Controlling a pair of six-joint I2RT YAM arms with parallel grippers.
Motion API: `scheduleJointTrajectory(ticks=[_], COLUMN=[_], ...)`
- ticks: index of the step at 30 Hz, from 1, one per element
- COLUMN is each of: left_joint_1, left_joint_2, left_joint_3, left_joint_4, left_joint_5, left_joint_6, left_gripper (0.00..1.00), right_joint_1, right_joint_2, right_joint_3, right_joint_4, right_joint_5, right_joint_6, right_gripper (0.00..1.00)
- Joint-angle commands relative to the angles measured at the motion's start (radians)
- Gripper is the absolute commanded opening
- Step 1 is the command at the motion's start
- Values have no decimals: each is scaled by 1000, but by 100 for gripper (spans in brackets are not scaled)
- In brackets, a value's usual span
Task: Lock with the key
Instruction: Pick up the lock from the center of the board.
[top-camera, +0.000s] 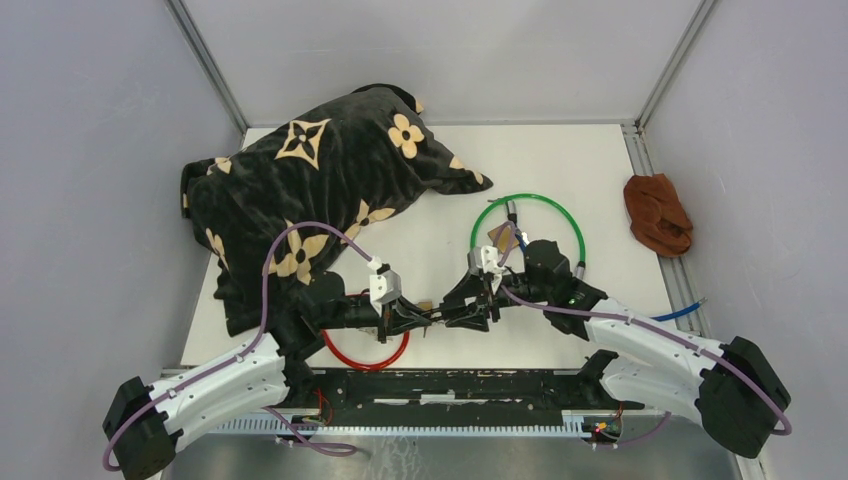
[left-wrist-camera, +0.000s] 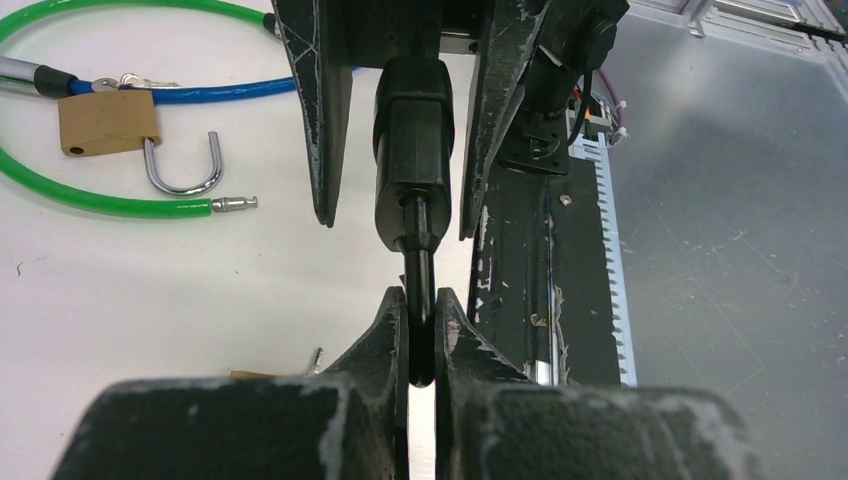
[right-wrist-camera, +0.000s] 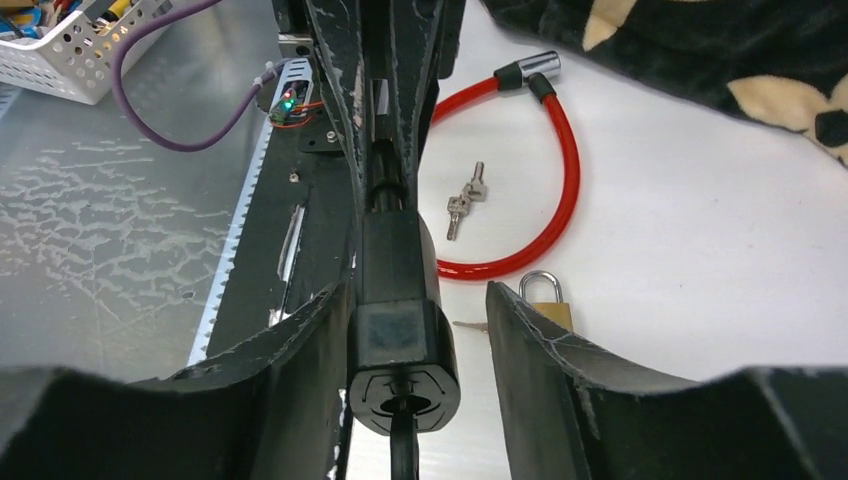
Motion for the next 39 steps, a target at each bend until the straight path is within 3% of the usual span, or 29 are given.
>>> scheduleJointTrajectory(ticks=[1,3,7,8,11,14,16,23,27,36,39], left_joint_1=[6,6,5,6,7,22,42,92,95,95,94], left_joint_2=[-28,-27,-25,-23,-26,-40,-53,-99,-100,-90,-84], left_joint_3=[27,25,27,28,30,33,38,38,18,34,37], left_joint_4=[137,137,136,137,141,145,142,130,158,184,202], left_joint_5=[31,35,36,35,8,-27,-19,11,45,34,20], left_joint_6=[40,38,37,36,28,4,-17,-85,-121,-165,-174], left_gripper=[2,2,2,2,2,25,32,34,42,34,21], right_joint_1=[3,2,3,3,1,-7,-18,-33,-33,-33,-31], right_joint_2=[-32,-34,-37,-40,-57,-87,-107,-121,-102,-53,-44], right_joint_3=[-10,-10,-12,-14,-30,-57,-76,-113,-107,-98,-99], right_joint_4=[37,53,92,109,180,278,344,538,603,682,686], right_joint_5=[38,30,10,10,21,21,17,-11,-5,-10,-9], right_joint_6=[7,23,70,82,134,205,243,355,394,434,434], right_gripper=[55,47,6,0,0,0,0,0,0,0,0])
